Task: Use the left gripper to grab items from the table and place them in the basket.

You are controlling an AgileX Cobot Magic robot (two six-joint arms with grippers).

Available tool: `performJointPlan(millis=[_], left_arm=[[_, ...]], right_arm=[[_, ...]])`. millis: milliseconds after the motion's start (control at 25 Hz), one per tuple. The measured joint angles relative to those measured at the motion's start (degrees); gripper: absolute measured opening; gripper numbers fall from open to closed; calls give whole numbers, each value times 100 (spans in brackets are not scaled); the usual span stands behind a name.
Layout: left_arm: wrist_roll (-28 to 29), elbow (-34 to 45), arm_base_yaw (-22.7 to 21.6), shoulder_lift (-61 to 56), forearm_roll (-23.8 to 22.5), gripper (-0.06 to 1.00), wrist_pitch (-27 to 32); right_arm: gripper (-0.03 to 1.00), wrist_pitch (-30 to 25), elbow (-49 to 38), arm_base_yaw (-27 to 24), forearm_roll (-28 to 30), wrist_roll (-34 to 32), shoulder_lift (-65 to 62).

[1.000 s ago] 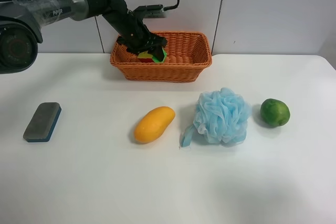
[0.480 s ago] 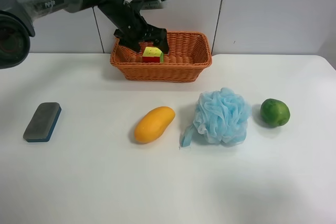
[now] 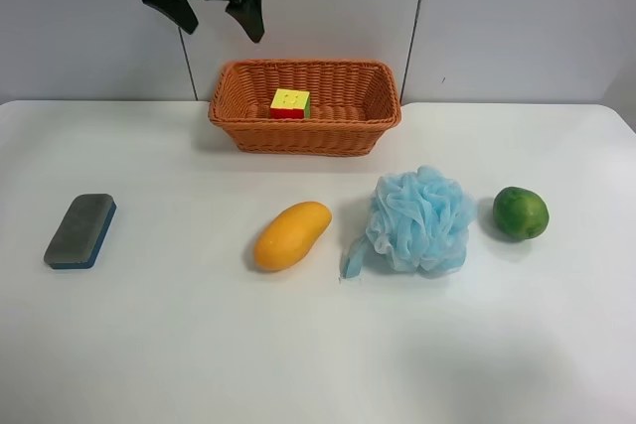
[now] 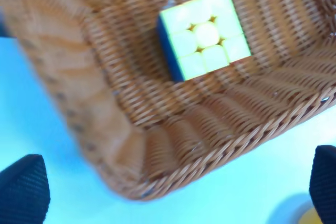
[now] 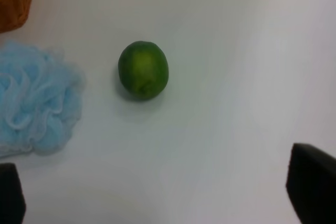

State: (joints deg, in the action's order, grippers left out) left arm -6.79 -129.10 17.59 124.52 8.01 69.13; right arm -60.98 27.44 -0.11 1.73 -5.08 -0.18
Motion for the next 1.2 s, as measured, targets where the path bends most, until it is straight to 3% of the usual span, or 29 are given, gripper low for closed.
performJointPlan(millis=[200, 400, 800, 1200], left_arm=[[12, 580, -4, -838, -118, 99, 4], [34, 2288, -4, -2142, -496, 99, 1], [29, 6215, -470, -5785, -555, 99, 9], [124, 8173, -658, -9151, -881, 99, -26]], right_arm=[[99, 0, 0, 0, 0, 0, 0], [99, 0, 0, 0, 0, 0, 0], [99, 0, 0, 0, 0, 0, 0], [99, 0, 0, 0, 0, 0, 0]])
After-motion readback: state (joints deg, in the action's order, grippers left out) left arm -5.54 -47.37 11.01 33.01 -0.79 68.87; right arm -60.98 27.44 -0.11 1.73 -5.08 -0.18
